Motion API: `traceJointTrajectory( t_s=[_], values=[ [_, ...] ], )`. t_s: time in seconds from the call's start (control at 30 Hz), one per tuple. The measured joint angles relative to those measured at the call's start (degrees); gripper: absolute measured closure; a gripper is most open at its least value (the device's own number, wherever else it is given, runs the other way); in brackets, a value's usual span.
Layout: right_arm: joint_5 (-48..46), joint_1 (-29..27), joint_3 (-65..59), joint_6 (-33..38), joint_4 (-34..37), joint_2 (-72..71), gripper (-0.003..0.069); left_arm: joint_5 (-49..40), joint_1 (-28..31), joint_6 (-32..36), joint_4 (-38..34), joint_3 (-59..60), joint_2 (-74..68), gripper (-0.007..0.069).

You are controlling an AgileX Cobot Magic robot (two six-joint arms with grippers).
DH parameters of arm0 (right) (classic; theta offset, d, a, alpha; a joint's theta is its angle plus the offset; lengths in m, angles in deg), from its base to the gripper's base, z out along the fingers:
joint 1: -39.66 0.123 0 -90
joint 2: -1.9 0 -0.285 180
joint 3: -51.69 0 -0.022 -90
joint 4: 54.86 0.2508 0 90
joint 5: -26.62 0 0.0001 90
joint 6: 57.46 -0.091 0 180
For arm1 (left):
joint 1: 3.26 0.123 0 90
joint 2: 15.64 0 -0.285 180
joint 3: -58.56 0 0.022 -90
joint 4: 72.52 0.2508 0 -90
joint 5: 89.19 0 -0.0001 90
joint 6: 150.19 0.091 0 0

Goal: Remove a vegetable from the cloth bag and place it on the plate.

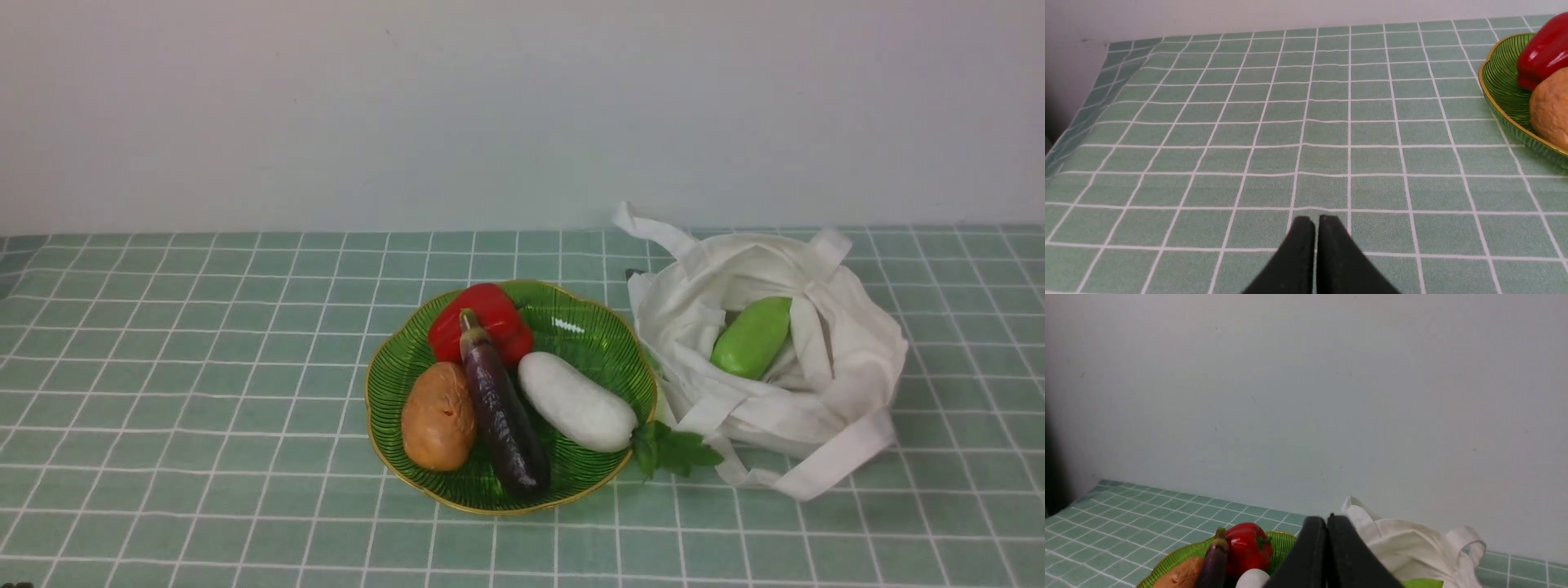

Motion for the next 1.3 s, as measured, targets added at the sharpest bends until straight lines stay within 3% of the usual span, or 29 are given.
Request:
traceJointTrajectory(
  t_s=[0.63,1.0,1.3],
  values=[
    [-4.0,-1.1,-3.2,0.4,-1.7,-1.9,0.0673,0.0,0.0,0.0,0.0,0.0,0.0,0.0632],
    [-7.9,-15.6,-16.0,0.4,-6.8,-8.9,0.0673,0.0,0.0,0.0,0.0,0.0,0.0,0.0632],
    [-8.4,-17.7,-16.4,0.4,-7.1,-8.9,0.0673,0.0,0.0,0.0,0.0,0.0,0.0,0.0632]
  ],
)
